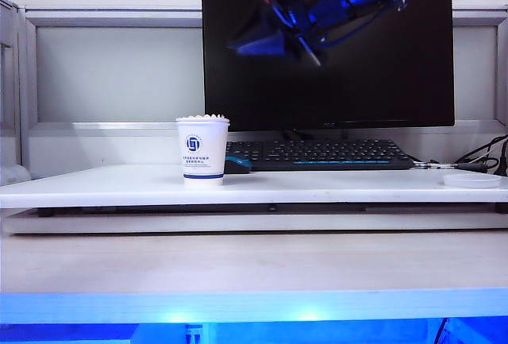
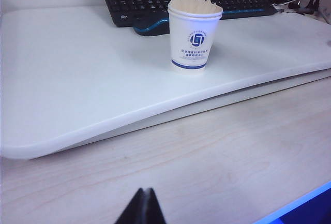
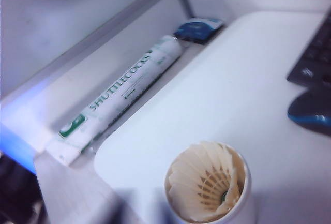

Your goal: Pick up the badminton from the table and put it into the white paper cup.

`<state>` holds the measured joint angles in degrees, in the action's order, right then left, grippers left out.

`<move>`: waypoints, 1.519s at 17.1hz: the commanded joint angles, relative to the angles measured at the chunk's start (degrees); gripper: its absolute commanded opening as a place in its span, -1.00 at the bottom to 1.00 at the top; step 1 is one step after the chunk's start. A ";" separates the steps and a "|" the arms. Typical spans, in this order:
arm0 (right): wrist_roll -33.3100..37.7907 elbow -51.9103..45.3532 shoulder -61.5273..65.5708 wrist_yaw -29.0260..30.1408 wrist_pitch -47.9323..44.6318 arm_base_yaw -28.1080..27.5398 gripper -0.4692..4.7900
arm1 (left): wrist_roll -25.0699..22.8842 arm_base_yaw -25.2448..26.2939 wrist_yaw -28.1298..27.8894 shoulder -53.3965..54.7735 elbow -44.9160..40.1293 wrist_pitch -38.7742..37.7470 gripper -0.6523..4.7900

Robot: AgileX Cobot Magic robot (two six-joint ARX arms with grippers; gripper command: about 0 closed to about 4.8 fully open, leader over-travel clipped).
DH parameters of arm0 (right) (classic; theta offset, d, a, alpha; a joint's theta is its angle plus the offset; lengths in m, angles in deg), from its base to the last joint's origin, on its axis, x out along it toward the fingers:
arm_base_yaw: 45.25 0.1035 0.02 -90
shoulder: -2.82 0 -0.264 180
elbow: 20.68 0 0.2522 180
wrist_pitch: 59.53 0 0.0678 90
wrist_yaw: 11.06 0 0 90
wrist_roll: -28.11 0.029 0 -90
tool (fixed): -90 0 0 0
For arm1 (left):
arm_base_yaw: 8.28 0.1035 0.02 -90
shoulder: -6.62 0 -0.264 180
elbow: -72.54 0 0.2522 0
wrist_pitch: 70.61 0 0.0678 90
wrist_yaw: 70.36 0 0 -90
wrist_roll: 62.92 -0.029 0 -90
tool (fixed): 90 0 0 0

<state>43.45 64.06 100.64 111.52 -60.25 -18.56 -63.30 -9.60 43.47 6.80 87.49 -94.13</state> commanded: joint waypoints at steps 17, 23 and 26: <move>-15.76 -12.87 -29.62 -23.69 11.67 -10.75 -0.86 | -0.26 0.02 -3.72 0.02 0.04 -1.29 -0.78; -15.30 -27.36 -44.46 -23.98 12.22 -14.93 -0.86 | -1.33 0.02 -9.84 0.02 0.00 -1.44 -0.78; -14.71 -34.21 -50.34 -24.17 12.90 -15.21 -0.86 | -1.31 0.02 -12.41 0.02 0.02 -1.81 -0.78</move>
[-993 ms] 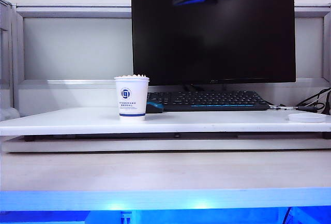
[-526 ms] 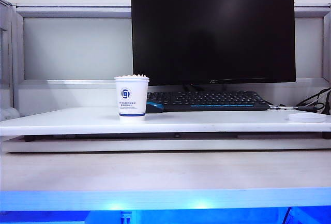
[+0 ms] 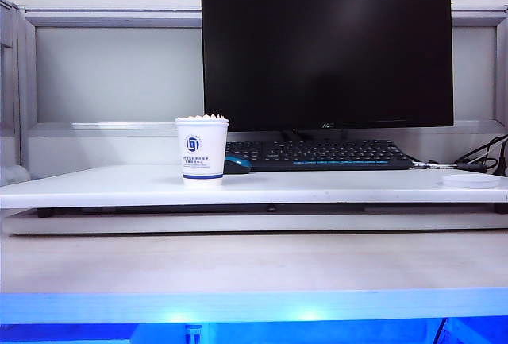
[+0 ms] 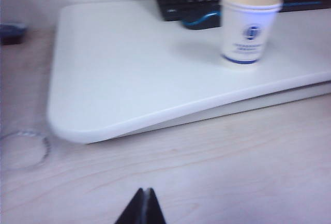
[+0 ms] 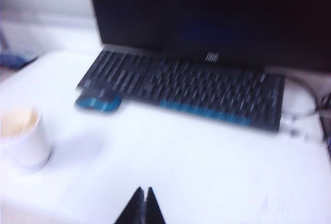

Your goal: Pick up the badminton from the table and put it into the white paper cup.

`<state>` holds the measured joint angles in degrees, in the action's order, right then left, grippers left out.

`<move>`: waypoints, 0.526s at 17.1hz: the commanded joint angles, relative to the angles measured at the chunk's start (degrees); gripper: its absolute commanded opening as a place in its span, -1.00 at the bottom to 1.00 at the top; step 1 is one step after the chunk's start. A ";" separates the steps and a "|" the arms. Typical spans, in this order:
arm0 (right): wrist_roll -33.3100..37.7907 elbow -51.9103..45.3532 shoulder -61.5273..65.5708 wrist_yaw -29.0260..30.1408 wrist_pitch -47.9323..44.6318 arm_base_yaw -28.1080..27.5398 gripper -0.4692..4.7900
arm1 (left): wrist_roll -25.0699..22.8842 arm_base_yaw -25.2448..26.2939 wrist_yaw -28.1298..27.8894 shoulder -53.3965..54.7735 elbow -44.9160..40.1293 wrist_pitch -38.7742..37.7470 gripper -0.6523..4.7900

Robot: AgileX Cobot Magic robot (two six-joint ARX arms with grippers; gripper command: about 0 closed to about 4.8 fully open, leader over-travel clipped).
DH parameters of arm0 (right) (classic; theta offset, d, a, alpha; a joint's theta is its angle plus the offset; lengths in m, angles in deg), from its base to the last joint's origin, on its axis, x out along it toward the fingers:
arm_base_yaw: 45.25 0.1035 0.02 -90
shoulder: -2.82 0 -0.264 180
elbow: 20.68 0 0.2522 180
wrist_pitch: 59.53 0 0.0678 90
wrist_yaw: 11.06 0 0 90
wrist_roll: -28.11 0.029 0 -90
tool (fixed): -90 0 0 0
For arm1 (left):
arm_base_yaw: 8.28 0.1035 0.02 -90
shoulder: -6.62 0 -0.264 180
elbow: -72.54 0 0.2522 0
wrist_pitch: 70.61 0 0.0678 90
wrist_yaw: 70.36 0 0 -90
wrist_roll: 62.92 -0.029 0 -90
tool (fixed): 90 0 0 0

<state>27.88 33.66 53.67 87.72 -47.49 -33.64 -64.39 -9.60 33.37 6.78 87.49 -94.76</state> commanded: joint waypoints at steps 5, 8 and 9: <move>4.39 -13.68 -10.86 -2.97 0.26 -0.20 -0.86 | -1.77 0.04 -4.13 0.04 -0.02 -1.31 -0.78; 5.66 -18.84 -15.17 -4.90 0.22 -0.20 -0.86 | -1.66 0.04 -10.34 0.04 0.00 -2.01 -0.78; 6.40 -20.31 -16.61 -5.42 0.22 -0.20 -0.86 | -1.60 0.04 -12.39 0.04 0.00 -2.27 -0.78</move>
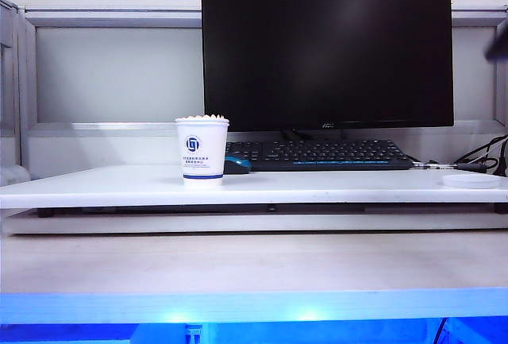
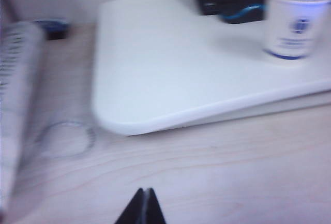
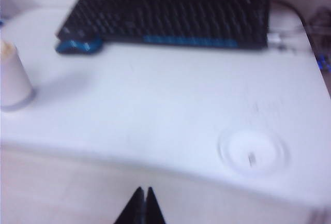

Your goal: Pick up the badminton from the table and put it into the white paper cup.

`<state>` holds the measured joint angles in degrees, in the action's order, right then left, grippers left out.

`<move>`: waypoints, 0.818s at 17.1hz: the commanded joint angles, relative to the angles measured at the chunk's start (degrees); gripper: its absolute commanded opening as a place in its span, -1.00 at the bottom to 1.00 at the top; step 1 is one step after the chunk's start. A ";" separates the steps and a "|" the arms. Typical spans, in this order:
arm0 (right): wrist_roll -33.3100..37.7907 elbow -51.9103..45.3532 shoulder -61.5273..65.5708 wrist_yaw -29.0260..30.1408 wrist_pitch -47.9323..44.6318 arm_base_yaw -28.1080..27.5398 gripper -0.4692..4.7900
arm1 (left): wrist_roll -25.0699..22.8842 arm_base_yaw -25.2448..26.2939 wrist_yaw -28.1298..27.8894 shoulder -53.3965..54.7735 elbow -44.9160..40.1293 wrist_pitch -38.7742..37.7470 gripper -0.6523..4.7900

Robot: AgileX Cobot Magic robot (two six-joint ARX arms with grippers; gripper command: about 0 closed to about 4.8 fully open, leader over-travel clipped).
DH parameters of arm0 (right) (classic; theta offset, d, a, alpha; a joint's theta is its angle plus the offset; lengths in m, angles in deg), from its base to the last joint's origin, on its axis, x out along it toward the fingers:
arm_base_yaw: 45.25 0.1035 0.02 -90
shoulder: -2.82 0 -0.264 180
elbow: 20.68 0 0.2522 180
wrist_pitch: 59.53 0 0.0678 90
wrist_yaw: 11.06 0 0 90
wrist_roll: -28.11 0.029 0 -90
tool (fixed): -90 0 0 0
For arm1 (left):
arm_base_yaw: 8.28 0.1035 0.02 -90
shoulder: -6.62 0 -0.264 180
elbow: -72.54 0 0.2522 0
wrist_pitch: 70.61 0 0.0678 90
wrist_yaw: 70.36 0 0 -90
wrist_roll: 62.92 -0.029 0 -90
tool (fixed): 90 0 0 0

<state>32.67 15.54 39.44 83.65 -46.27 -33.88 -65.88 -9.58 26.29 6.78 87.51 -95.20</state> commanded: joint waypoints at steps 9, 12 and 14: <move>3.39 -13.27 -18.73 -3.89 0.66 0.04 -0.86 | -0.07 0.02 -6.71 0.04 -0.02 -1.95 -0.78; 3.37 -15.63 -25.16 -6.82 3.74 0.04 -0.86 | -0.09 0.02 -6.93 0.04 -0.02 -1.95 -0.78; 3.45 -17.64 -29.11 -8.55 5.16 -0.02 -0.86 | -0.09 0.02 -6.88 0.04 -0.02 -1.95 -0.78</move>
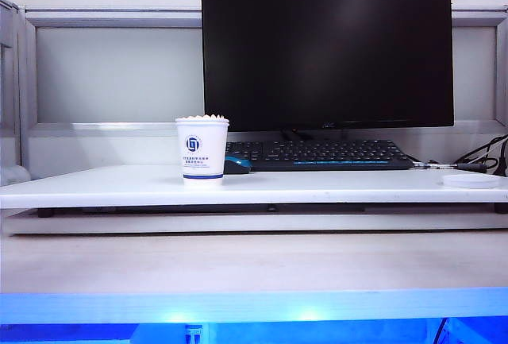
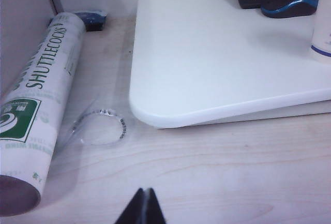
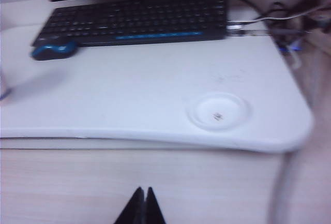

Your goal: Pick up the badminton from the table and put it into the white paper cup.

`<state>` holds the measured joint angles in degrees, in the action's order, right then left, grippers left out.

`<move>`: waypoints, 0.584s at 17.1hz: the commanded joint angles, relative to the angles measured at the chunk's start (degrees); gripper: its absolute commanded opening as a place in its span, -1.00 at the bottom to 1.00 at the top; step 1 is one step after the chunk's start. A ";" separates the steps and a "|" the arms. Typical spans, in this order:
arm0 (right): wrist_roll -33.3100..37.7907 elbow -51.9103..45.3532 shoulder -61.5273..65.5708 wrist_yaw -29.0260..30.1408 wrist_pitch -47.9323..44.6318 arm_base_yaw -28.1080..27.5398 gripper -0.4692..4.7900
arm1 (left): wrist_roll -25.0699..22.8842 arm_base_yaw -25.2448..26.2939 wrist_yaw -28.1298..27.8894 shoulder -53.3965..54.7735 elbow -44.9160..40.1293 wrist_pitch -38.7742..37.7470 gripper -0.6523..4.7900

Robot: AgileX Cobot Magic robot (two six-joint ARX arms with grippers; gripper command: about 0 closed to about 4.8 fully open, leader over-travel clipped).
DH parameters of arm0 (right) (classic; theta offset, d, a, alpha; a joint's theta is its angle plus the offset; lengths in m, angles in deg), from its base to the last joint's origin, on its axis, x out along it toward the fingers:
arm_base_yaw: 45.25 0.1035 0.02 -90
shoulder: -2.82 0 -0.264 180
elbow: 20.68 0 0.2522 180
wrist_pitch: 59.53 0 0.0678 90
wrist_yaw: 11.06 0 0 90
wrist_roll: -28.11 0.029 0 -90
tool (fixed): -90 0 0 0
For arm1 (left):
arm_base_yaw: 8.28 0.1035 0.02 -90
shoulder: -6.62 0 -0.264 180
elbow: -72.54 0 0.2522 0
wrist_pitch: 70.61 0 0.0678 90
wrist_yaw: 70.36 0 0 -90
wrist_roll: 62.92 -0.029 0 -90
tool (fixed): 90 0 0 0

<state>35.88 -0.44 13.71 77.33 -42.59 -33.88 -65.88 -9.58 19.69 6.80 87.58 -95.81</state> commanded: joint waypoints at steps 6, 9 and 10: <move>0.72 -4.46 -10.78 -1.49 7.26 -3.26 -0.86 | -1.79 0.00 0.00 0.02 -0.09 -1.33 -0.78; -0.81 -4.48 -10.82 0.72 7.34 -7.04 -0.85 | -2.82 0.00 0.44 0.02 -0.09 -1.33 -0.78; -0.90 -4.48 -10.82 3.02 7.34 -8.79 -0.85 | -2.84 0.00 0.42 0.02 -0.09 -1.31 -0.78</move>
<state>35.49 -5.21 3.07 77.75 -34.33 -41.57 -68.39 -9.58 19.85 6.80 87.58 -95.86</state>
